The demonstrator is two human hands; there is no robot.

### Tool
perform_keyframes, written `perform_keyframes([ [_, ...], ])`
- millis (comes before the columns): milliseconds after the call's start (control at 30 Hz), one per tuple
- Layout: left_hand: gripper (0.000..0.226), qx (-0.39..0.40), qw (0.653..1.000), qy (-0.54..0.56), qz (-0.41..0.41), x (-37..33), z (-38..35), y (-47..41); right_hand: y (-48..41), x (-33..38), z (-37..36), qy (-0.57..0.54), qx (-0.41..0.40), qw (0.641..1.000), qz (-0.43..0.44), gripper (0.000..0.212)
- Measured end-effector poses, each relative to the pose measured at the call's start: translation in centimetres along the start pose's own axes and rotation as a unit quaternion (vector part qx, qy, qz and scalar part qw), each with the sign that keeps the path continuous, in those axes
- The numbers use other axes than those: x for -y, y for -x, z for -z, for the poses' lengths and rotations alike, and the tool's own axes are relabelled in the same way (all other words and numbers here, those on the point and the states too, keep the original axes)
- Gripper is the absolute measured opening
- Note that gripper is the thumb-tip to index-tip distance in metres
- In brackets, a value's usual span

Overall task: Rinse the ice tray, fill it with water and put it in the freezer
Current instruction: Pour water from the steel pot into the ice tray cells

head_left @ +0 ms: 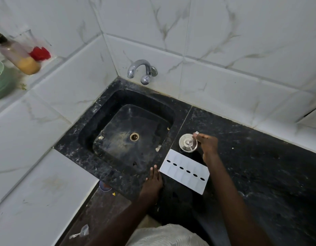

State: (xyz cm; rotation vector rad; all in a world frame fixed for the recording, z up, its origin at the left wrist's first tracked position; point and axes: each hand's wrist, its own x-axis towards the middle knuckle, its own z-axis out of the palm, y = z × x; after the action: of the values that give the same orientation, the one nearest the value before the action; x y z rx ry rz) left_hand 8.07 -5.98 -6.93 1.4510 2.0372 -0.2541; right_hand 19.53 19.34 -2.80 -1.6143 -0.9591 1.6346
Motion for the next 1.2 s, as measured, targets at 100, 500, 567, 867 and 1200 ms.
perform_keyframes([
  [100, 0.102, 0.002, 1.000, -0.009, -0.002, 0.0, 0.0, 0.0, -2.4, 0.3, 0.9, 0.029, 0.001, 1.000, 0.009, 0.013],
  [500, 0.113, 0.007, 1.000, -0.011, -0.011, -0.2, 0.0, 0.1, -7.9, 0.5, 2.2, 0.054, 0.020, 0.998, 0.026, 0.018],
  [567, 0.113, 0.002, 1.000, -0.010, -0.012, -0.1, -0.2, 0.1, -8.2, 0.4, 2.3, 0.050, 0.023, 0.998, 0.025, 0.014],
  [867, 0.126, -0.009, 0.999, 0.008, -0.035, 1.8, -2.0, -1.0, -3.3, -6.8, 5.4, 0.173, -0.134, 0.972, 0.082, 0.026],
  [1200, 0.145, -0.018, 0.995, 0.068, -0.072, 5.6, -1.9, -1.1, 6.4, -16.4, 8.5, 0.330, -0.199, 0.906, 0.175, 0.027],
])
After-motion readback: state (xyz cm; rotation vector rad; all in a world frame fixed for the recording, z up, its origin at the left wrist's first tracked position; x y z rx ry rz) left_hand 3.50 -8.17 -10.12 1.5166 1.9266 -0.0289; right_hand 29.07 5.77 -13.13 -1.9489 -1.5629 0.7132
